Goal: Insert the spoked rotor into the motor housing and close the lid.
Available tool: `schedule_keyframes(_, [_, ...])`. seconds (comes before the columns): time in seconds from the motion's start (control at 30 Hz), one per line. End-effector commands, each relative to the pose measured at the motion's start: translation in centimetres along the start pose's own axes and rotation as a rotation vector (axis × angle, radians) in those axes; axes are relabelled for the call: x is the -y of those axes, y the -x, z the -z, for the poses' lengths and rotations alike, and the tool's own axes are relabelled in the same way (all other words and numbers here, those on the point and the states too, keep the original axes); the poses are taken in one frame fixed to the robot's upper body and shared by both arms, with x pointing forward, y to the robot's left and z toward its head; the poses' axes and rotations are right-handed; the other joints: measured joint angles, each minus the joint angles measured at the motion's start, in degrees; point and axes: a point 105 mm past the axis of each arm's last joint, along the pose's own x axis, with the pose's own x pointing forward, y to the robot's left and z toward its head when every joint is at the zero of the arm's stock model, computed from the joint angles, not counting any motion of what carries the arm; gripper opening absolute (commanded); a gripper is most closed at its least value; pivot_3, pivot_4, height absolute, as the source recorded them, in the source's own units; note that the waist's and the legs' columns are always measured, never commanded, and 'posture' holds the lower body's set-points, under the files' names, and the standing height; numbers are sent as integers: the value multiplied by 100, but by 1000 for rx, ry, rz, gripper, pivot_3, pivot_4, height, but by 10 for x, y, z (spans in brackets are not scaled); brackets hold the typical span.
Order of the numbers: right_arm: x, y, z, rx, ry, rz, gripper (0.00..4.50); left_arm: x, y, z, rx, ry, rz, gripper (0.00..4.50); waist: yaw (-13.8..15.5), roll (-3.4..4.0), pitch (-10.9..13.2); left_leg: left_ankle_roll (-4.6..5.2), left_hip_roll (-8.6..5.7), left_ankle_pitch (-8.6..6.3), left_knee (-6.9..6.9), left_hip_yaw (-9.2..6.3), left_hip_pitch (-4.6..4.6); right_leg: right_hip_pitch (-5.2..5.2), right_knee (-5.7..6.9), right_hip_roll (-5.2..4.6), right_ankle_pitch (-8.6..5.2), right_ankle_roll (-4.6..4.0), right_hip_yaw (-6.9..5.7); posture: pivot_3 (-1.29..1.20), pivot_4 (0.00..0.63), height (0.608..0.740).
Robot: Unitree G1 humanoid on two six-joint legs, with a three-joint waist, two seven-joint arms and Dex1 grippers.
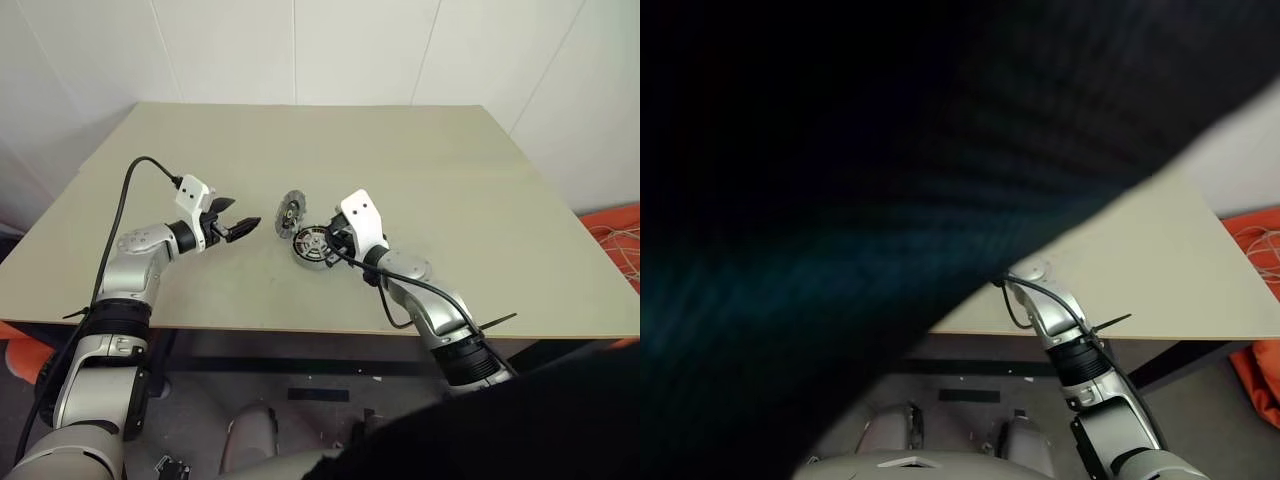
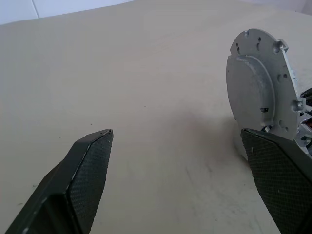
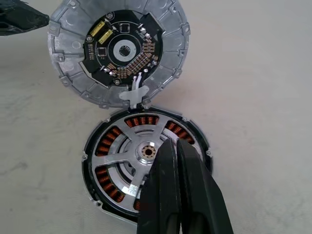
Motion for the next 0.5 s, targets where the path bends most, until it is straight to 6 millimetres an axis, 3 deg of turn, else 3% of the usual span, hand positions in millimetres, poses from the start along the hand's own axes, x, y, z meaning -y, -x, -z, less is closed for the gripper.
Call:
schedule_keyframes(0.03, [2, -4, 15, -45, -28, 14, 48, -1, 2, -14, 40, -38, -6, 4446, 0, 0, 0, 0, 0, 0, 0, 0, 0, 0, 0, 0, 0, 0, 0, 0, 0, 740])
schedule_keyframes(0.23, [8, -2, 12, -31, -21, 33, 48, -1, 5, -11, 38, -42, -15, 4446, 0, -1, -1, 4, 0, -2, -3, 1, 46, 40, -3, -1, -5, 7, 3, 0, 0, 740])
schedule_keyframes(0.37, [8, 5, -18, 68, -35, -2, 48, 0, 3, -12, 41, -42, -16, 4446, 8, -1, 0, 3, -2, -2, -2, 0, 46, 43, -3, -2, -13, 21, 3, 0, 0, 740])
schedule_keyframes(0.5, [3, 1, -8, 32, -34, -12, 48, 1, 2, -12, 41, -41, -12, 4446, 0, -1, 0, 3, 1, -2, -5, 0, 46, 40, -3, 0, -3, 4, 3, 0, 0, 740])
